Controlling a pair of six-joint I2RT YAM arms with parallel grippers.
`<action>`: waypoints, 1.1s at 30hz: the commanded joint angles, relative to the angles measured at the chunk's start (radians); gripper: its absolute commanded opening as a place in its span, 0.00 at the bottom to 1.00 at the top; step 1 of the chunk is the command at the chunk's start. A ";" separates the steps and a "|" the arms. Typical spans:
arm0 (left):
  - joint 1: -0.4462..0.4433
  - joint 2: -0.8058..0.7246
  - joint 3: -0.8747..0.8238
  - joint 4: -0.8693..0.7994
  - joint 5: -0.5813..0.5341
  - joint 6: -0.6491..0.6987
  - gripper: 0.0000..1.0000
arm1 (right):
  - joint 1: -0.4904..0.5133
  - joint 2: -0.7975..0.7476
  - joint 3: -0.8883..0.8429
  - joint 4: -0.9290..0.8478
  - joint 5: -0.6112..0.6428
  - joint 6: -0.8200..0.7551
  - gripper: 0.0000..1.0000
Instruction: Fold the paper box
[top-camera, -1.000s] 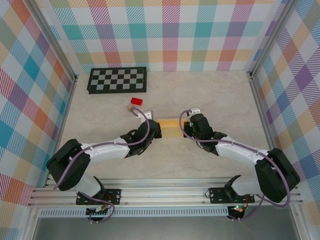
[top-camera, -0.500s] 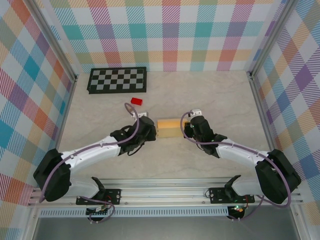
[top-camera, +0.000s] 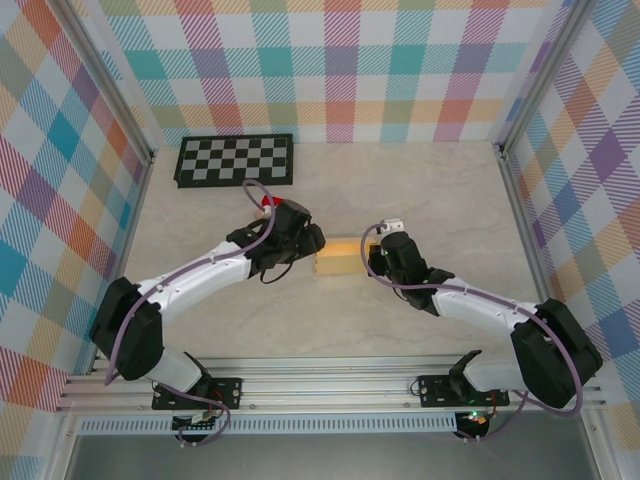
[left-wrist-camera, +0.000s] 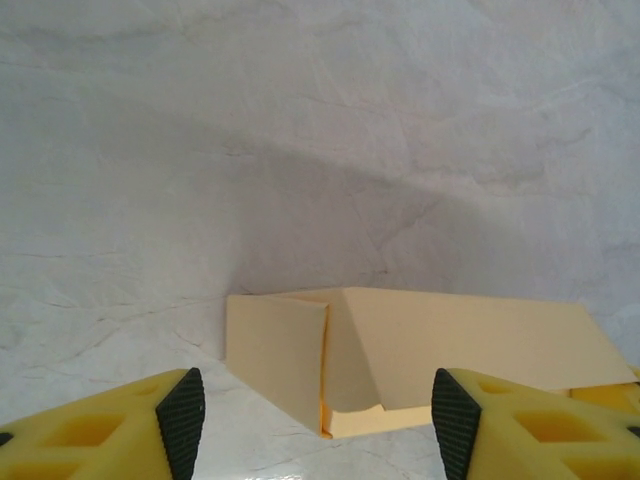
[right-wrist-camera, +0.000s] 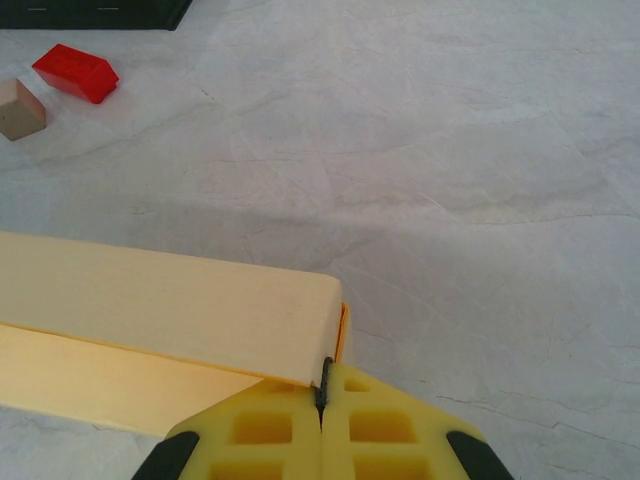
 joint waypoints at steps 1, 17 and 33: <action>0.006 0.018 0.010 0.027 0.034 -0.013 0.56 | 0.008 0.021 -0.054 -0.196 -0.019 0.006 0.00; 0.004 0.006 -0.160 0.116 0.037 -0.050 0.28 | 0.009 0.015 -0.004 -0.277 -0.052 0.045 0.08; 0.001 -0.001 -0.217 0.116 -0.008 -0.054 0.25 | 0.006 -0.062 0.224 -0.650 -0.194 0.060 0.48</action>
